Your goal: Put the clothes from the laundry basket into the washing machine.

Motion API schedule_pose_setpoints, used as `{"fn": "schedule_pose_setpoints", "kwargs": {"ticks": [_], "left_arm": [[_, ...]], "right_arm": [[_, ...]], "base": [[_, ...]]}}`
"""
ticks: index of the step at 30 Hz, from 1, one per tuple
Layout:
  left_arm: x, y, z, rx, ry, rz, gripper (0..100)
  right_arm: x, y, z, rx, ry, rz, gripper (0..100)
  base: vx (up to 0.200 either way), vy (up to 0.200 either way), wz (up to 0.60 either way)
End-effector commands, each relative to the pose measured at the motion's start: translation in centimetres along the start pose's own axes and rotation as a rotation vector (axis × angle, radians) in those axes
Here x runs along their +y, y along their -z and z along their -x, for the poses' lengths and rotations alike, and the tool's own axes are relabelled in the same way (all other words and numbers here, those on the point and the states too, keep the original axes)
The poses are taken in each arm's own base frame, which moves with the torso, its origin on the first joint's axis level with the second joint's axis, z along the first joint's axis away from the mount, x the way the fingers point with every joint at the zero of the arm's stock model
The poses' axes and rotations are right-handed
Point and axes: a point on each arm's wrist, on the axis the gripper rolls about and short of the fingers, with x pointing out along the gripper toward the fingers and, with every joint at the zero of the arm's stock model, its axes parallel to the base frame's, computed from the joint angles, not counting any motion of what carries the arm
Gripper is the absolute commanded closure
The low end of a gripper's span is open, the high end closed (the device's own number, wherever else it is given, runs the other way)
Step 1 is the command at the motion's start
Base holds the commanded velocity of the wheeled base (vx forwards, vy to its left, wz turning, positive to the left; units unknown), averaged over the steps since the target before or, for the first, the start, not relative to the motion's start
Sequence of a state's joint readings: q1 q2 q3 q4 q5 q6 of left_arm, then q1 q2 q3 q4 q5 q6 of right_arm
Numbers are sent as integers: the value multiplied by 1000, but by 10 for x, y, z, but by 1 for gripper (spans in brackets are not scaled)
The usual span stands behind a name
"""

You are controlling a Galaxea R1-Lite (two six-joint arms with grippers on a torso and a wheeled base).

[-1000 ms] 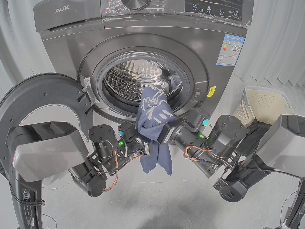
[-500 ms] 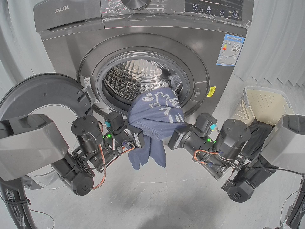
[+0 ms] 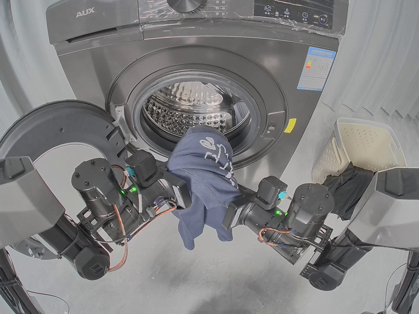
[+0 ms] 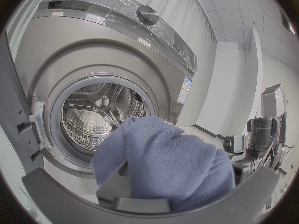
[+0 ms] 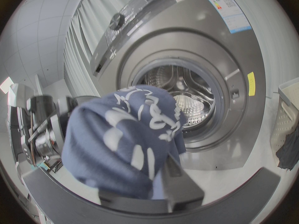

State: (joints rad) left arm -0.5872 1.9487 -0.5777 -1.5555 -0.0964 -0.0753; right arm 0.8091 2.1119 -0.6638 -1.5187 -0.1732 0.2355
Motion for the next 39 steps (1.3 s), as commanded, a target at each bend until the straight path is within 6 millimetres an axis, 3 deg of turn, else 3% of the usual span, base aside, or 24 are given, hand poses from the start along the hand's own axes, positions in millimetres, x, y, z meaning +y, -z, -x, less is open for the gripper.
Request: {"fn": "schedule_pose_setpoints", "kwargs": {"ticks": [1, 3, 6, 9, 13, 15, 16, 18, 20, 27, 32, 39], "left_arm": [[-2, -10, 8, -19, 10, -5, 100], [-2, -12, 9, -24, 2, -7, 100], [1, -15, 17, -21, -9, -26, 100], [8, -20, 30, -13, -33, -68, 100], [15, -19, 37, 3, -63, -74, 100], [15, -19, 37, 3, -63, -74, 100], [21, -17, 44, 21, -86, -80, 100], [22, -16, 45, 27, -90, -81, 100], [24, -15, 50, 40, -103, -78, 100], [27, -6, 62, 95, -117, -84, 100], [25, -5, 63, 104, -79, -82, 100], [24, -5, 62, 100, -64, -81, 100]], "right_arm": [[6, 2, 2, 2, -22, -1, 0], [6, -2, 7, 5, -34, 1, 0], [10, -8, 32, 45, -100, 23, 0], [11, -12, 74, 122, -196, 57, 0], [-1, -11, 99, 178, -183, 81, 0], [-1, -11, 99, 178, -183, 81, 0], [-12, -16, 108, 176, -141, 76, 0], [-18, -18, 108, 172, -118, 74, 0], [-36, -22, 107, 160, -43, 82, 0], [-56, -27, 116, 156, 42, 93, 0], [-59, -21, 120, 191, 55, 91, 0], [-56, -20, 119, 195, 43, 92, 0]], "base": [[0, 0, 0], [0, 0, 0], [0, 0, 0], [0, 0, 0], [0, 0, 0], [0, 0, 0], [0, 0, 0], [0, 0, 0], [0, 0, 0], [0, 0, 0], [0, 0, 0], [200, 0, 0]]}}
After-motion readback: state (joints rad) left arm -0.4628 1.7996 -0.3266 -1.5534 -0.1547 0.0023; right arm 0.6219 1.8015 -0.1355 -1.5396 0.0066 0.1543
